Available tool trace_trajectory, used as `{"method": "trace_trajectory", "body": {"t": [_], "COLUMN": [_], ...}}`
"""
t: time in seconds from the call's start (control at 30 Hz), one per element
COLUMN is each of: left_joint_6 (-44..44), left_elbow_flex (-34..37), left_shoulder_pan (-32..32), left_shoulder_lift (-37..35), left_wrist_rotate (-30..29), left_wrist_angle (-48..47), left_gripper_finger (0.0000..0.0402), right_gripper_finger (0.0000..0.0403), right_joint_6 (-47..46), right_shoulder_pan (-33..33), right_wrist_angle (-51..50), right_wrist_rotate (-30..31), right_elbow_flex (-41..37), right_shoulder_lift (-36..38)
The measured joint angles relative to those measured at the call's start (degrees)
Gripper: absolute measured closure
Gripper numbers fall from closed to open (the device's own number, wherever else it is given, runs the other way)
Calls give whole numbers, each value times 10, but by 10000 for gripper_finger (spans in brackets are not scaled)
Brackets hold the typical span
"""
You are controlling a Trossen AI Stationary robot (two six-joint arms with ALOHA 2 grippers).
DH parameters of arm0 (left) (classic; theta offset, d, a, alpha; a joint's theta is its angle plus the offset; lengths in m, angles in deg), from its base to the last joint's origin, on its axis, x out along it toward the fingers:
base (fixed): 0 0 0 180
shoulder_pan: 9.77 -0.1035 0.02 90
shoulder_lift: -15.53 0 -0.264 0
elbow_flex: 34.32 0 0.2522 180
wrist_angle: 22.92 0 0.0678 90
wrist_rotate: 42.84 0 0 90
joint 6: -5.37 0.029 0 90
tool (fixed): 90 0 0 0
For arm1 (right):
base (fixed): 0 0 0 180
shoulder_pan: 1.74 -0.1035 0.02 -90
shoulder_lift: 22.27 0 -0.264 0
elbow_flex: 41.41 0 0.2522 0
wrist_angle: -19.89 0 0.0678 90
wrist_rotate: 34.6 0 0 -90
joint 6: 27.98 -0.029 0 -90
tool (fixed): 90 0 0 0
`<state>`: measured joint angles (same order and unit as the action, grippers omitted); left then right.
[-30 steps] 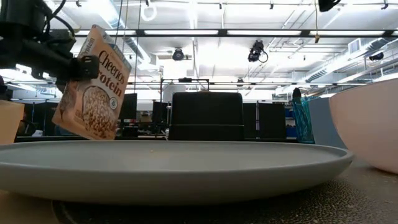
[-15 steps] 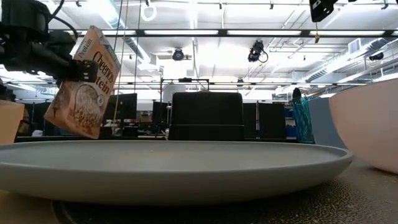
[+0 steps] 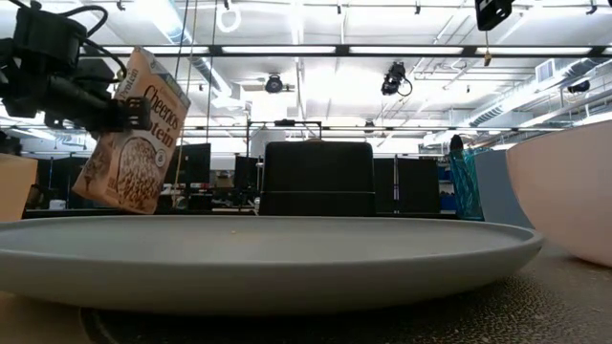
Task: Arrange a breakfast setting
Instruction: Pour the cereal from the cereal box into the pink bowl
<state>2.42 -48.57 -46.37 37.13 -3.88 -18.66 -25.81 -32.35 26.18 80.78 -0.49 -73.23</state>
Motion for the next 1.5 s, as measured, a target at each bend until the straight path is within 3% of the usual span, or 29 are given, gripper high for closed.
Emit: {"method": "trace_trajectory", "body": {"t": [0.67,0.83,1.27,1.5], "left_joint_6": [-218,-236,-73,-6], "left_elbow_flex": [1,1,1,1], "left_shoulder_pan": [7,30,59,55], "left_shoulder_lift": [1,2,1,2], "left_wrist_rotate": [41,36,-48,-79], "left_wrist_angle": [14,17,-7,30], "left_gripper_finger": [385,385,386,386], "right_gripper_finger": [349,349,349,349], "right_joint_6": [4,4,0,5], "right_shoulder_pan": [0,0,0,0], "right_wrist_angle": [5,5,8,8], "right_wrist_rotate": [-13,-13,-15,-15], "right_elbow_flex": [0,0,0,0], "right_shoulder_lift": [0,0,0,0]}}
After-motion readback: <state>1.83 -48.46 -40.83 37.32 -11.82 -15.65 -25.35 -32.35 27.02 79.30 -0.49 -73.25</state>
